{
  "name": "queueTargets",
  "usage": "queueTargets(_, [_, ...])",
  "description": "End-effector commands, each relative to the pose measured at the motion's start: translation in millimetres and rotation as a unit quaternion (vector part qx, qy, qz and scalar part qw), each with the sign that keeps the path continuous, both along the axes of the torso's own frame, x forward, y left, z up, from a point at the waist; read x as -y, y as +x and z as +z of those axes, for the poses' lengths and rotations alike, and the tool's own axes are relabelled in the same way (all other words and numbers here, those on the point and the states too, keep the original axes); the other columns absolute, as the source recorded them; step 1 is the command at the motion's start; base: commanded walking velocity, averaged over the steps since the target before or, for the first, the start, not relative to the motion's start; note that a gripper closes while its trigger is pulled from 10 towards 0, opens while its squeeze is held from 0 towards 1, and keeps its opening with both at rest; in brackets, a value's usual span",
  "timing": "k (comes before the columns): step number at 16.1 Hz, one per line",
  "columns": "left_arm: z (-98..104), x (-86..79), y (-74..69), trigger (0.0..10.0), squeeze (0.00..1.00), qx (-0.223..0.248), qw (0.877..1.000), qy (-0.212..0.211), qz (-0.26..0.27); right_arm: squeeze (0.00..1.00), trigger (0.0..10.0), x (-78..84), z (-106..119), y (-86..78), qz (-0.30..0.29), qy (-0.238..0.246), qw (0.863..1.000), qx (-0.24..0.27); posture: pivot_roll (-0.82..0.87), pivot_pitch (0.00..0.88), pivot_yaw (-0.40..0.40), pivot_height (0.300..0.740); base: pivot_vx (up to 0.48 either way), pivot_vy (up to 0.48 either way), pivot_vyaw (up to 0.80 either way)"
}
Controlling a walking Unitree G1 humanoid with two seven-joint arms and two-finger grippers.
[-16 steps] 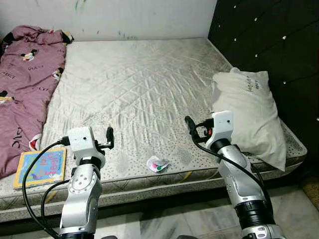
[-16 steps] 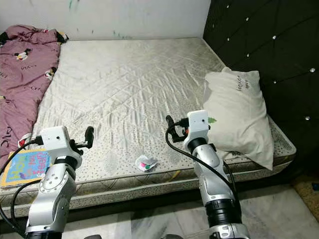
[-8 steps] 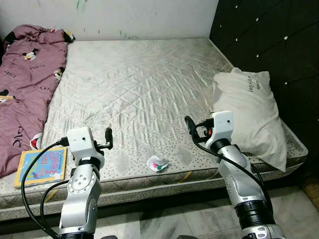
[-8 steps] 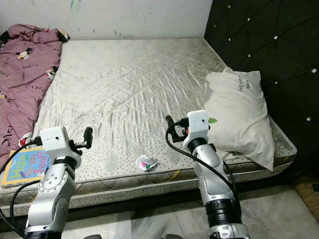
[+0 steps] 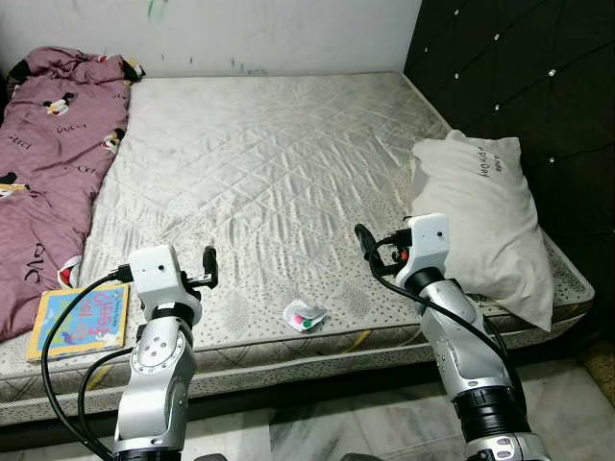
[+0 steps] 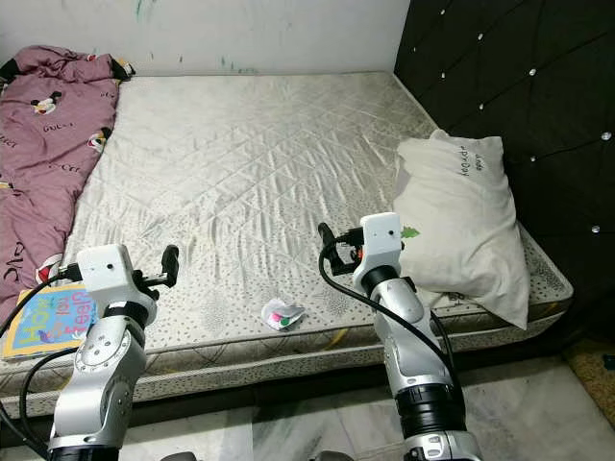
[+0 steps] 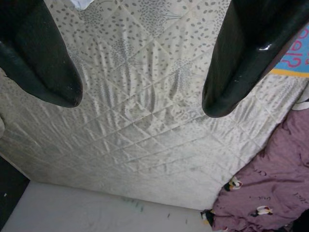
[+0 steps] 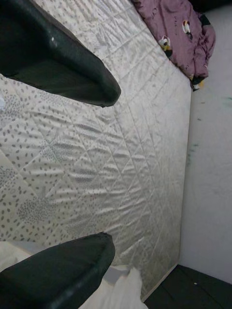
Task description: Clean up the room
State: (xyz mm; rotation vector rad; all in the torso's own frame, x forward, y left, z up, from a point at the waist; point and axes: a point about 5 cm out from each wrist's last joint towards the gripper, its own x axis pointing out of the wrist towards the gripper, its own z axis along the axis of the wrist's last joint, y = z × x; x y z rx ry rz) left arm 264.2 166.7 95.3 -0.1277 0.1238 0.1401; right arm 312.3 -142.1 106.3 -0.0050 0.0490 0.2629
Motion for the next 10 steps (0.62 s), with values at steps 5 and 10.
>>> queueTargets(5, [1.5, 0.2, 0.3, 10.0, 0.00, -0.001, 1.000, -0.002, 0.001, 0.00, 10.0, 1.5, 4.5, 1.7, 0.001, -0.001, 1.000, 0.004, -0.02, 0.029, -0.036, 0.740, 0.000, 0.000, 0.00])
queueTargets(10, [0.6, 0.7, 0.0, 10.0, 0.00, -0.002, 1.000, -0.003, 0.001, 0.00, 10.0, 1.6, 4.0, 1.5, 0.004, -0.003, 1.000, 0.003, -0.02, 0.023, -0.037, 0.711, 0.000, 0.000, 0.00])
